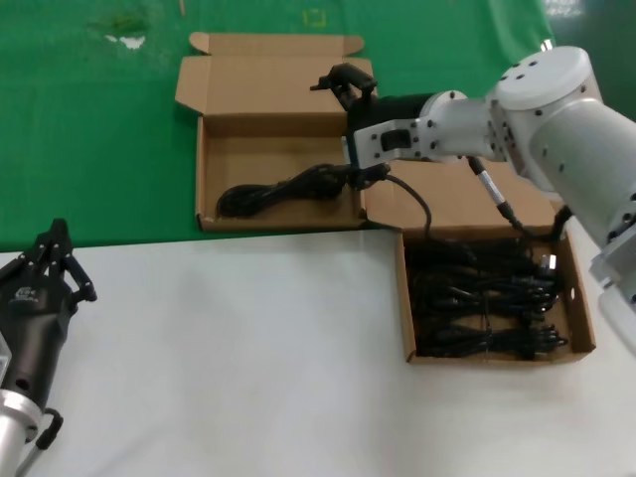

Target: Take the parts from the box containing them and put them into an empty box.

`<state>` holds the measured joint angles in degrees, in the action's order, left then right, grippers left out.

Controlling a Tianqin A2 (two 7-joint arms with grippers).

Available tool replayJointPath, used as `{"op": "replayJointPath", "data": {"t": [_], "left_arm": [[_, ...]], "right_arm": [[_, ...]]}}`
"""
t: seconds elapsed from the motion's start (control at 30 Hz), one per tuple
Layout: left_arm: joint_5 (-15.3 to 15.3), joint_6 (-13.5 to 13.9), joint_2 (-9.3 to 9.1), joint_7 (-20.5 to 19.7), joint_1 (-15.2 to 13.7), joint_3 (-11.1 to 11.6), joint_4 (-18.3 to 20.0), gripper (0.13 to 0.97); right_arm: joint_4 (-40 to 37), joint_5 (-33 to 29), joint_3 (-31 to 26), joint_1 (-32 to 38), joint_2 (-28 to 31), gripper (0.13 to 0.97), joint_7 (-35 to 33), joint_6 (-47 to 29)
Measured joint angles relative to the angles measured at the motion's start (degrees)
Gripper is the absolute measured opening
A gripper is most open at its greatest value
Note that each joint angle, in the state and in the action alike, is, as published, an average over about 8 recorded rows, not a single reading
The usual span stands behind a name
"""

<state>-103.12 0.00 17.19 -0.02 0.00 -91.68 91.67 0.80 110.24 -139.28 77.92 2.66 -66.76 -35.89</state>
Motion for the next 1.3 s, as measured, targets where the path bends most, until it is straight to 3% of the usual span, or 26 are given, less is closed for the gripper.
{"op": "replayJointPath", "data": {"t": [0.23, 0.43, 0.67, 1.07, 1.3], "left_arm": [[0.00, 0.00, 0.00, 0.00, 0.00, 0.00, 0.00, 0.140], [0.00, 0.00, 0.00, 0.00, 0.00, 0.00, 0.00, 0.140], [0.00, 0.00, 0.00, 0.00, 0.00, 0.00, 0.00, 0.140], [0.00, 0.00, 0.00, 0.00, 0.00, 0.00, 0.00, 0.140], [0.00, 0.00, 0.00, 0.00, 0.00, 0.00, 0.00, 0.140]], "right_arm": [[0.26, -1.52, 8.22, 0.31, 3.38, 0.833, -0.45, -2.21], [4.15, -1.75, 15.08, -2.24, 7.82, 0.895, 2.83, -3.65], [19.03, -2.30, 21.98, -11.65, 14.87, 0.945, 10.61, -0.89], [48.51, -3.31, 33.56, -33.16, 24.21, 0.966, 24.93, 10.48], [58.65, -3.82, 39.47, -43.15, 25.96, 0.966, 29.47, 14.23]]}}
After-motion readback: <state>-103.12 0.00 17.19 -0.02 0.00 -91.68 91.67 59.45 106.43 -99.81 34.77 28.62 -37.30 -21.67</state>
